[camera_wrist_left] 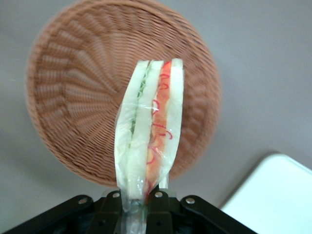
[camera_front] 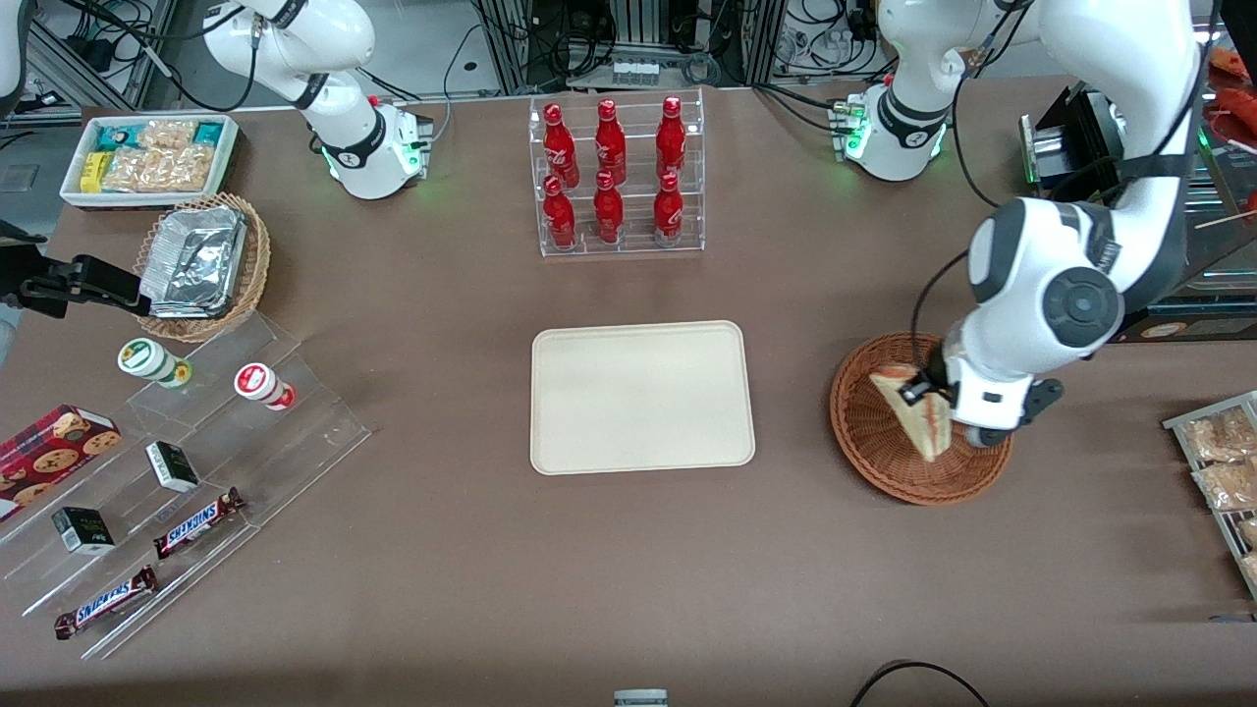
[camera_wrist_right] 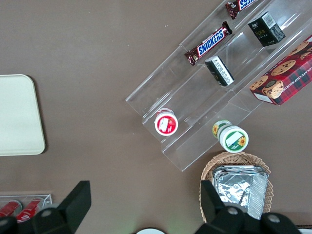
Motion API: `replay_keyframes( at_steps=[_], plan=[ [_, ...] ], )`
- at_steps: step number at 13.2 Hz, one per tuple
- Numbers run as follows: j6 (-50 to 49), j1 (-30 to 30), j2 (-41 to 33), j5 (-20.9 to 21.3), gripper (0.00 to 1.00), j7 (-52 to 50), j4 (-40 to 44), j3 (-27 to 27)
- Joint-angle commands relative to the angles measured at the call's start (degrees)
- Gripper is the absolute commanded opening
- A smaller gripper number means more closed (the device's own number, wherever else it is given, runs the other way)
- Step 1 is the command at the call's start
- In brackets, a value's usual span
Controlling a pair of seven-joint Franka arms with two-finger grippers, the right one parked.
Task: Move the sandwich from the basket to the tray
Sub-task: 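Carry the held sandwich over the cream tray and lower it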
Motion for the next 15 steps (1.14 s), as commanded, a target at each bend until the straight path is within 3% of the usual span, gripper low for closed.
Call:
replay_keyframes(
  at_steps=[1, 4, 6, 9, 10, 12, 15],
  plan=[
    [-1.28, -0.28, 2.01, -0.09, 0.00, 0.26, 3.31, -4.56],
    [-1.19, -0.37, 5.79, 0.96, 0.00, 0.53, 7.18, -10.63],
    [-1.19, -2.81, 9.21, 4.99, 0.00, 0.79, 10.59, -13.28],
    [-1.19, -10.19, 16.24, 6.24, 0.00, -1.65, 17.45, -13.11],
    [-1.27, -12.48, 18.52, 7.37, 0.00, -5.41, 19.82, -13.02],
    [-1.71, -17.05, 22.92, 13.68, 0.00, -13.23, 24.48, -13.02],
    [-2.76, -22.24, 28.64, 15.12, 0.00, -17.83, 30.20, -12.76]
  ],
)
